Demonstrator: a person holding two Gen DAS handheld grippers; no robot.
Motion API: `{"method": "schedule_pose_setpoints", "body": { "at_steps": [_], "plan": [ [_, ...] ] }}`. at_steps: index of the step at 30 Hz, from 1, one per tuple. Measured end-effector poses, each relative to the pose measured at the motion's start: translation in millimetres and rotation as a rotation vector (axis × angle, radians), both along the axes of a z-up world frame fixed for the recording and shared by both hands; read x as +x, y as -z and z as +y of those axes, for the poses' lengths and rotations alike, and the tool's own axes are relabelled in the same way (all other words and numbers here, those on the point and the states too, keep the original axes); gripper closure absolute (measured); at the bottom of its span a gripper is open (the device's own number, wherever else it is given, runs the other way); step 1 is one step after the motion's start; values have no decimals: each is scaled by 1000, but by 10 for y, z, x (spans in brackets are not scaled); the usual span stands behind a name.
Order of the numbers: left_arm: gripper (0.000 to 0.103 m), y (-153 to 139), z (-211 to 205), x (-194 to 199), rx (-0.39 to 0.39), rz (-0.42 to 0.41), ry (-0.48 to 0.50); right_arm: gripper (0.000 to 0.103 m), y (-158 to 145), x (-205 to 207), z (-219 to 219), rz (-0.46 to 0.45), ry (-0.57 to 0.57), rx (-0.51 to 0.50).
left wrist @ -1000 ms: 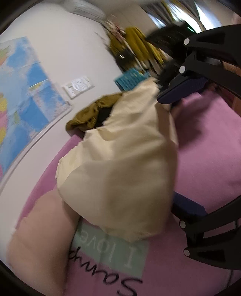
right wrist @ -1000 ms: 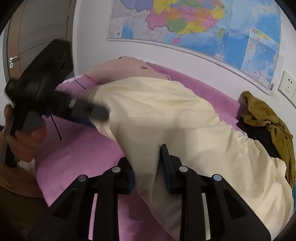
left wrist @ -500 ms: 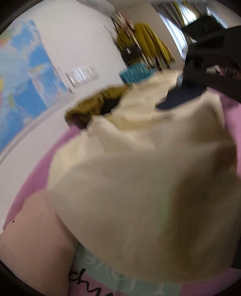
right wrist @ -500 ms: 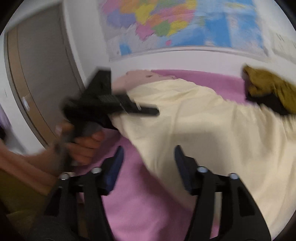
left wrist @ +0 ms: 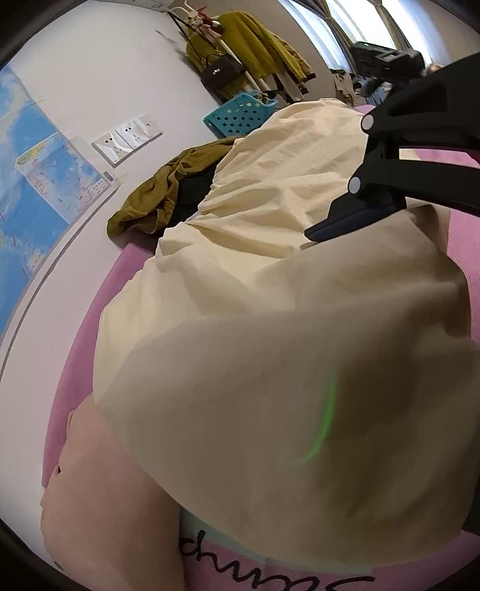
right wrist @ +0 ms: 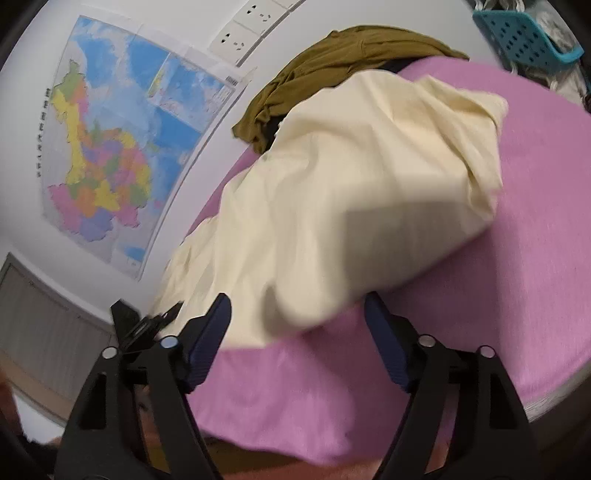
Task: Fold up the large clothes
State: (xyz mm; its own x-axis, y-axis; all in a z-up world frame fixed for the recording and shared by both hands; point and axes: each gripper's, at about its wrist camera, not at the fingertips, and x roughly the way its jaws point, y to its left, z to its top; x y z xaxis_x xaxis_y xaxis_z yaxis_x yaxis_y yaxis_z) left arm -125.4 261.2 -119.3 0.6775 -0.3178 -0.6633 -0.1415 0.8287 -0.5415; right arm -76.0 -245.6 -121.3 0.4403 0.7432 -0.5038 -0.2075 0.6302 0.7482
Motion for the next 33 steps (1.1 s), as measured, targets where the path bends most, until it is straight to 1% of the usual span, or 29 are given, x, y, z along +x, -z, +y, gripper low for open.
{"method": "schedule_pose_setpoints", "body": {
  "at_steps": [1,2,6,8,10,12,15,17,19,20,21,23,25,26,27,28,29,30,31,32,33],
  "plan": [
    [46,0,-15,13,1,-1,0,23,-13,36,59,-3,13,-18],
    [46,6,-7,9,-2,-3,2,23,-16,71,93,-9,23,-30],
    [45,19,-10,12,-10,-8,5,23,-46,53,281,-48,130,-111],
    [45,23,-3,14,-14,-8,8,23,-88,4,319,-50,154,-147],
    [44,25,4,15,-20,-14,15,24,-86,-21,233,-39,166,-155],
    [40,27,0,14,-21,-21,25,23,-98,-105,111,-19,218,-196],
    [35,26,-26,12,-17,-32,32,23,-64,-128,-53,2,282,-220],
    [32,23,-50,17,-12,-38,38,20,-34,-28,-57,4,269,-185],
    [31,19,-72,23,-2,-38,41,19,-23,79,6,-8,247,-188],
    [30,20,-72,24,-2,-38,43,16,-16,147,49,-21,237,-186],
    [30,21,-71,27,-4,-40,46,11,-21,202,80,-29,232,-180],
    [30,26,-68,29,-10,-42,47,11,-28,320,131,-33,241,-158],
    [30,28,-64,27,-12,-44,46,11,-31,359,151,-66,238,-55],
    [30,30,-66,28,-11,-44,46,11,-39,344,158,-92,227,-15],
    [30,28,-71,31,-6,-45,48,12,-18,314,151,-127,223,53],
    [30,25,-78,35,3,-45,48,17,24,321,159,-127,221,67],
    [29,18,-100,51,19,-43,47,20,35,341,209,-128,217,11],
    [27,9,-125,65,38,-41,47,22,34,387,323,-111,191,-103],
    [27,-7,-176,91,80,-36,46,22,33,418,407,-108,169,-140],
    [25,-16,-213,111,110,-32,43,22,36,442,434,-108,156,-125],
    [23,-27,-268,142,160,-25,36,23,41,487,470,-103,142,-113]
  ]
}}
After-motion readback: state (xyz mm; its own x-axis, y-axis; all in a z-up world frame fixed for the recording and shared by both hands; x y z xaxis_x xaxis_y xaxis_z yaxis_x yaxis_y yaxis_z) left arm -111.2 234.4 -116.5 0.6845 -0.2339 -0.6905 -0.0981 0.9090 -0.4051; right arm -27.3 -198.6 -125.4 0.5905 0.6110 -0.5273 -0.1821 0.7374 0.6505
